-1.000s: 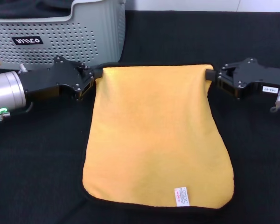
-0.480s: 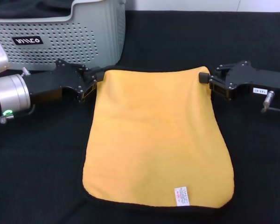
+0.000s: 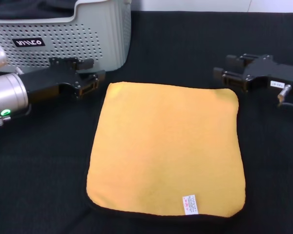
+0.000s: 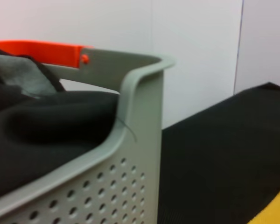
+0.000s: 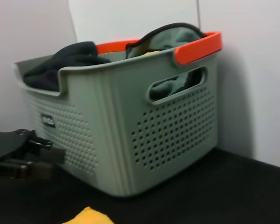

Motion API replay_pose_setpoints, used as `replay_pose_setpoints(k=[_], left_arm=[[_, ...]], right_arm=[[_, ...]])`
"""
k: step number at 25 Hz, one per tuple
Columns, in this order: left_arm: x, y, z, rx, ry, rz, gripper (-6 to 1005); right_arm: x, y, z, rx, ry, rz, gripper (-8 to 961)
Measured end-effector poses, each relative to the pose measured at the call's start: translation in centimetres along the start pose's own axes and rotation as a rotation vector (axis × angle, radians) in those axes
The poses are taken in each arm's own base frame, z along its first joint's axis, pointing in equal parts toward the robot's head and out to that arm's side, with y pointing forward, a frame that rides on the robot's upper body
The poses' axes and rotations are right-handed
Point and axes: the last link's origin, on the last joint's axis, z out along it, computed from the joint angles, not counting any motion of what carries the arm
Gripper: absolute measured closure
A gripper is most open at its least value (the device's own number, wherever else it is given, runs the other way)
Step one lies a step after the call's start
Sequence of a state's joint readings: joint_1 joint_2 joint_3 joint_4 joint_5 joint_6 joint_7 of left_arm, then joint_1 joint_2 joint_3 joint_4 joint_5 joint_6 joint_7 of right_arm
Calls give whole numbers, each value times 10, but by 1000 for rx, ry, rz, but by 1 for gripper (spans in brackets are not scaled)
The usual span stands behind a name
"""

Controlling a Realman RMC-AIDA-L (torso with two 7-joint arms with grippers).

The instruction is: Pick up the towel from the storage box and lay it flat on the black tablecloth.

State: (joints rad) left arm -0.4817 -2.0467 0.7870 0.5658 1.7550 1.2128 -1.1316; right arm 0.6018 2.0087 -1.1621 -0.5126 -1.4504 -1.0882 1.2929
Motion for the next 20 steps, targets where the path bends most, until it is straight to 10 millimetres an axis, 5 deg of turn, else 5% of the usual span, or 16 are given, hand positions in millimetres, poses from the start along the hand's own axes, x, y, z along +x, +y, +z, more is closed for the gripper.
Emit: replay_pose_setpoints(k=[6, 14, 20], left_arm=[[9, 8, -15, -73, 92, -56, 602], [39, 49, -68, -524, 282, 3, 587], [36, 65, -91, -698, 255, -31, 567]], right_arm=[[-8, -1, -26, -61, -83, 26, 352], [-17, 62, -45, -503, -156, 13, 84], [-12, 115, -26, -744, -109, -14, 88]])
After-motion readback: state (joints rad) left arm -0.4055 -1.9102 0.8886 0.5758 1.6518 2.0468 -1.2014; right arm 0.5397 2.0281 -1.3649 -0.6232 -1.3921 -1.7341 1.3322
